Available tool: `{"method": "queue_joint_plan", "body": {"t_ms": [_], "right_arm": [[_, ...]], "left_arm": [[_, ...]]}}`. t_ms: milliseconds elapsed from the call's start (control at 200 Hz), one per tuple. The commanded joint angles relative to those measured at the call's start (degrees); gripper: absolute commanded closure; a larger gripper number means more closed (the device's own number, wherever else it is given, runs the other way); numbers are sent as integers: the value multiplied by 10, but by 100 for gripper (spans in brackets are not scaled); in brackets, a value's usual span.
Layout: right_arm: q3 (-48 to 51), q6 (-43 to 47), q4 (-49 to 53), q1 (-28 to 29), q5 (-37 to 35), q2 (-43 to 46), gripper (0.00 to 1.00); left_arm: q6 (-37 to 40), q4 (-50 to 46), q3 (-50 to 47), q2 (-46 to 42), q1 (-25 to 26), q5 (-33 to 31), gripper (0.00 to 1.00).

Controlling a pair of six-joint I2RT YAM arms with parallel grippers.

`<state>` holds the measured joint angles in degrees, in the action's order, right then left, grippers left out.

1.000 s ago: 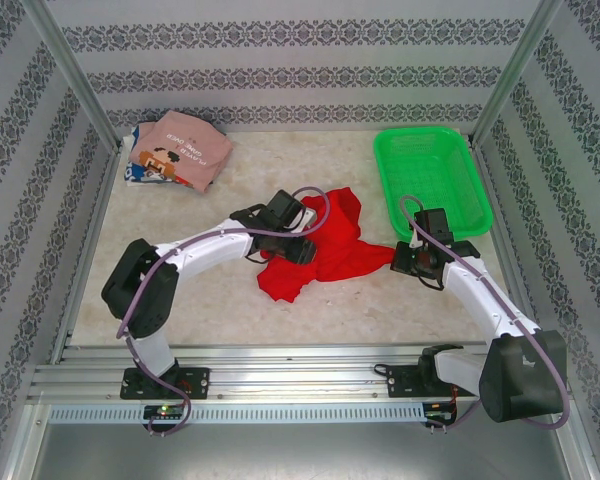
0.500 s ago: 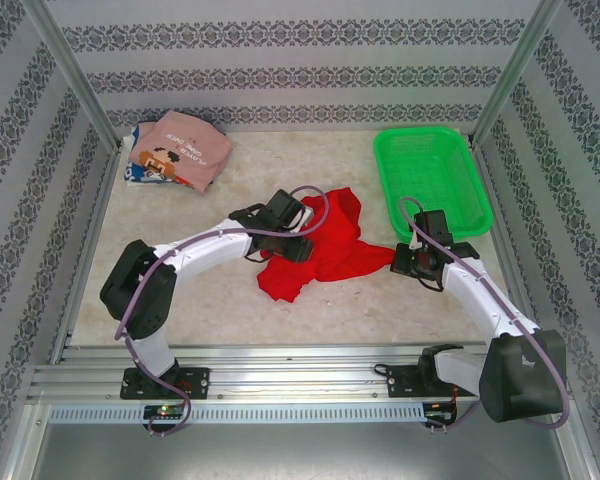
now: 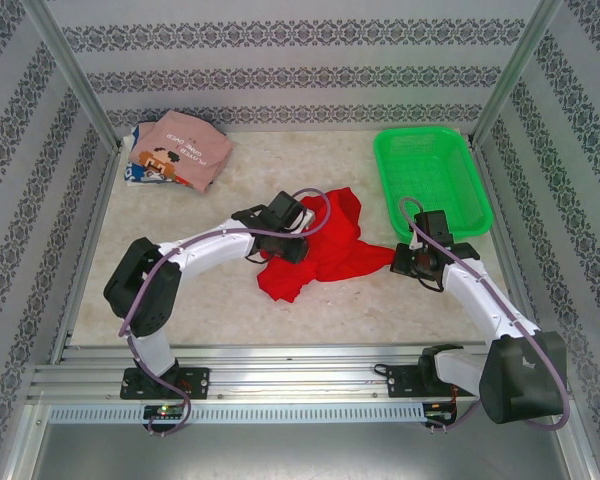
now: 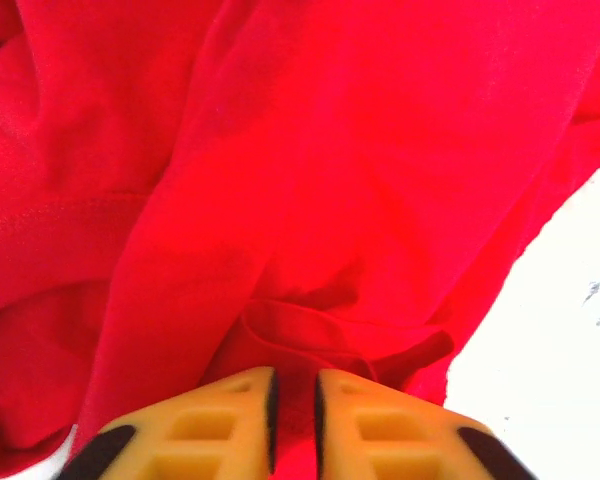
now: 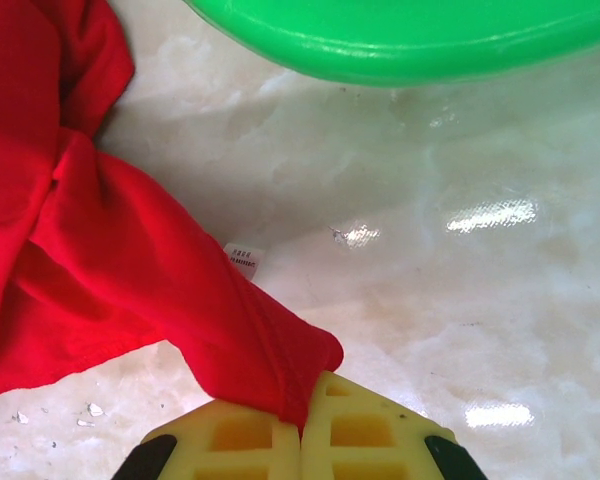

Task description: Fold and stack the t-shirts

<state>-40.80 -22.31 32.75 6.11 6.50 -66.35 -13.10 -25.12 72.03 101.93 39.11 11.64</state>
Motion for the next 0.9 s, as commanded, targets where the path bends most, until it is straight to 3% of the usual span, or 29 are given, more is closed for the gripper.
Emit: {"method": "queue_joint_plan", "body": {"t_ms": [0, 140, 365, 604, 754, 894], "right_arm": [[2, -5, -5, -4, 3, 11, 100], [0, -5, -6, -4, 5, 12, 100], [-8, -3, -10, -4, 15, 29, 100], [-8, -1, -11, -4, 18, 28, 100], [-3, -2, -13, -4, 19, 28, 100], [-2, -1, -11, -4, 18, 32, 100]], "left_arm": [[4, -5, 11, 9, 7, 15, 87], [8, -17, 15, 0, 7, 0, 100], [10, -20, 16, -62, 5, -45, 100], [17, -24, 17, -73, 5, -30, 100], [14, -10, 5, -41, 6, -11, 70], [11, 1, 0, -21, 6, -17, 63]]}}
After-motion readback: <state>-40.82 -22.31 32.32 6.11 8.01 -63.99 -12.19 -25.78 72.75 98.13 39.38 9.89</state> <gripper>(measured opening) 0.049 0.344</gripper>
